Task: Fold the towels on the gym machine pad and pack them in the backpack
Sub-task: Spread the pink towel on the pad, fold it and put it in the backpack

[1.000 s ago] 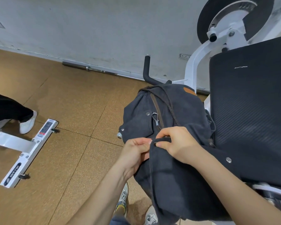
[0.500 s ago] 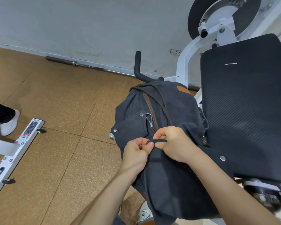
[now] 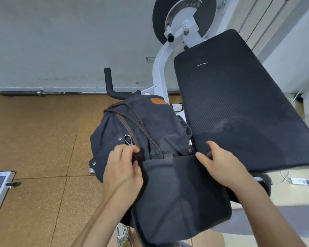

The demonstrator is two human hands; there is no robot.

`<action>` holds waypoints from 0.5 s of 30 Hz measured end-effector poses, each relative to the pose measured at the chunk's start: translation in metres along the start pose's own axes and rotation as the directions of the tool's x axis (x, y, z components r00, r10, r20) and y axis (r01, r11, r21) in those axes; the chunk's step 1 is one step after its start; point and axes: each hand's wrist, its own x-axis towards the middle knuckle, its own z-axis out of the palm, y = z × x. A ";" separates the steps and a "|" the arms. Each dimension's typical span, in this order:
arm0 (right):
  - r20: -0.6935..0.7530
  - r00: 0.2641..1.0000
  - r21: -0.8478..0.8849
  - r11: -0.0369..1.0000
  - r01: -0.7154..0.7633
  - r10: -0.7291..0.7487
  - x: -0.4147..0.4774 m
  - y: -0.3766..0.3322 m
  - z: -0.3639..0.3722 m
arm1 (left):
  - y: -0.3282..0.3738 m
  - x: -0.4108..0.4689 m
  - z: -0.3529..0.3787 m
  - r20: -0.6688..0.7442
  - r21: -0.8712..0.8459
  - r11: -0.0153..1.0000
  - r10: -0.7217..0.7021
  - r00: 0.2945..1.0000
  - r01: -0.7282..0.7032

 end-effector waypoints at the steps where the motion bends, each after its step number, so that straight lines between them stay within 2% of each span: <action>1: 0.044 0.999 -0.043 0.999 0.021 -0.019 0.001 -0.002 0.000 | 0.011 0.007 0.003 0.024 -0.011 0.991 0.134 0.991 -0.133; 3: 0.064 0.997 -0.094 0.994 0.054 -0.048 0.001 -0.004 -0.001 | 0.042 0.027 0.011 0.209 -0.041 0.958 0.285 0.935 -0.283; 5: 0.009 0.998 -0.048 0.996 0.068 -0.068 -0.001 0.001 -0.006 | 0.072 0.049 0.030 0.425 -0.009 0.930 0.336 0.840 -0.367; 7: -0.064 0.990 -0.022 0.992 0.128 -0.129 -0.011 0.006 -0.013 | 0.091 0.070 0.058 0.575 0.048 0.871 0.377 0.726 -0.490; 9: -0.111 0.968 -0.049 0.974 0.222 -0.227 -0.021 0.014 -0.018 | 0.102 0.086 0.080 0.718 0.109 0.800 0.347 0.603 -0.590; 11: -0.130 0.950 -0.002 0.959 0.285 -0.283 -0.029 0.020 -0.022 | 0.105 0.099 0.093 0.828 0.121 0.767 0.272 0.491 -0.631; 13: -0.159 0.946 0.089 0.950 0.299 -0.283 -0.032 0.025 -0.025 | 0.105 0.107 0.099 0.870 0.137 0.751 0.221 0.440 -0.646; 15: -0.228 0.942 0.141 0.949 0.283 -0.247 -0.031 0.026 -0.027 | 0.102 0.112 0.100 0.863 0.172 0.709 0.226 0.451 -0.684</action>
